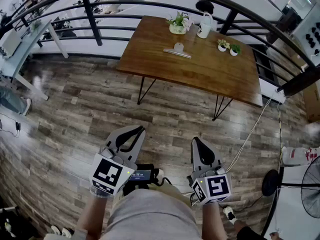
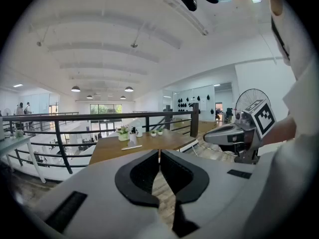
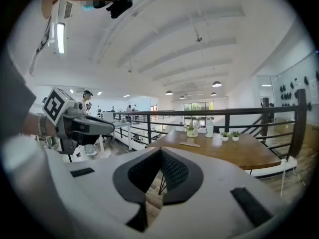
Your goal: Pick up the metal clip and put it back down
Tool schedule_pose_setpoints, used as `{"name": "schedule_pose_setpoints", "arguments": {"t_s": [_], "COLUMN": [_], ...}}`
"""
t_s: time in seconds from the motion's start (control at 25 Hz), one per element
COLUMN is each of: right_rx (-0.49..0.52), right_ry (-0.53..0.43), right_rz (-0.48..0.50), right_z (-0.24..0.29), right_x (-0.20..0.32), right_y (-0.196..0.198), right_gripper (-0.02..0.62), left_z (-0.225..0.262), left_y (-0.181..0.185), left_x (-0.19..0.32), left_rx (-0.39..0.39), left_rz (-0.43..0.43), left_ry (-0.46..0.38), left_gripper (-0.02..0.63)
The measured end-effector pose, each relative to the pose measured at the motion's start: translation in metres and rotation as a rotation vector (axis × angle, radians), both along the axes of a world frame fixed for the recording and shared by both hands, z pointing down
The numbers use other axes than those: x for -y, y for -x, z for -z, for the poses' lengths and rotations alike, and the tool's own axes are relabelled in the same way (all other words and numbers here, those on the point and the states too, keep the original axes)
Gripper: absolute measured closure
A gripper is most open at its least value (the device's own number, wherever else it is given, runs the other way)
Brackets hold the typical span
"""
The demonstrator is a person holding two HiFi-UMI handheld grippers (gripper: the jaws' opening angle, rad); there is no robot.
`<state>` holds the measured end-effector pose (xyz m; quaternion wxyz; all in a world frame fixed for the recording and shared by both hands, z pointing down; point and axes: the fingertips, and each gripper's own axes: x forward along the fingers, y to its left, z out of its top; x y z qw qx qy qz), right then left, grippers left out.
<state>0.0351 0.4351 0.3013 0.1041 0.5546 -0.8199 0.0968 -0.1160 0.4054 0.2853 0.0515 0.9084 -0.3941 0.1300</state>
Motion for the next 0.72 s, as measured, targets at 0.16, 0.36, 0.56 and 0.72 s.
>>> {"name": "schedule_pose_setpoints", "arguments": {"t_s": [0.16,0.36,0.56,0.72], "right_rx": [0.000,-0.002,-0.002,0.003], "right_ry": [-0.004,-0.001,-0.002,-0.002], "right_rz": [0.000,0.004,0.004,-0.006], "right_z": [0.0022,0.0019,0.0020,0.0038], "right_x": [0.0026,0.0036,0.0038,0.0035], "right_y": [0.0051,0.0067,0.0095,0.0096], "right_gripper": [0.592,0.592,0.594,0.594], "left_z": [0.0033,0.0007,0.0011,0.0024], "left_y": [0.0045,0.0075,0.0096,0.0101], "left_x": [0.0021,0.0030,0.0036,0.0040], "left_rx": [-0.004,-0.002,-0.001,-0.001], "left_rz": [0.000,0.006,0.004,0.001], "left_ry": [0.004,0.003,0.002,0.000], "left_gripper": [0.589,0.589,0.589,0.589]}}
